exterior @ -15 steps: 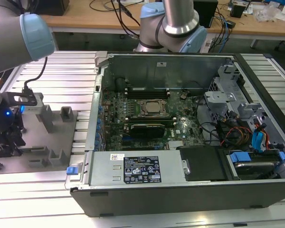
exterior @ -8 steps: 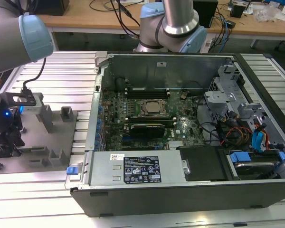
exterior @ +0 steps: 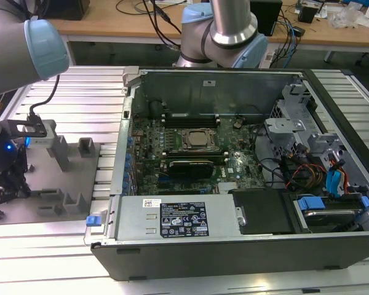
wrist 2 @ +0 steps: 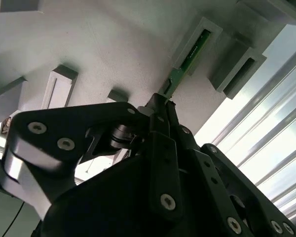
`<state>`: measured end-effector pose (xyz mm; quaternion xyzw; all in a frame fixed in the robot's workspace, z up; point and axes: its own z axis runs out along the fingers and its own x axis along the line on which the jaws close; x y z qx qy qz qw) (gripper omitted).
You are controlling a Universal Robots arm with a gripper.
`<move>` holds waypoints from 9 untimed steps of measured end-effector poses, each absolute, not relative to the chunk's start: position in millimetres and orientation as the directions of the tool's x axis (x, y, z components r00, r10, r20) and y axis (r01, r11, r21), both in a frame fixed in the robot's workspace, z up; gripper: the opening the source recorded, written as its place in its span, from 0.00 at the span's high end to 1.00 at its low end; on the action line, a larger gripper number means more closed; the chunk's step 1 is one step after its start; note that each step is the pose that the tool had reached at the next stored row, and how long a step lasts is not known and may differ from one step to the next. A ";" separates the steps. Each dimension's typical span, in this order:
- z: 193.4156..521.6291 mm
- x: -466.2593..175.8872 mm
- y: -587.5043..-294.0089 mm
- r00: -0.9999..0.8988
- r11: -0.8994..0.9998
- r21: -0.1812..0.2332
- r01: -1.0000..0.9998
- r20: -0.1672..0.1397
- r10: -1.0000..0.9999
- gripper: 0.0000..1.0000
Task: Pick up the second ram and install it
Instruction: 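Pick up the second ram and move it above second insertion slot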
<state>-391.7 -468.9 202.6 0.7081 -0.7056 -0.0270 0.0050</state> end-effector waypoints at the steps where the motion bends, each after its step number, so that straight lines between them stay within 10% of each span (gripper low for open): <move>1: 202.6 -391.7 -468.9 0.003 -0.004 0.045 -0.999 -0.031 -1.000 0.87; 9: 206.0 -391.7 -468.9 0.003 -0.004 0.045 -0.999 -0.031 -1.000 0.87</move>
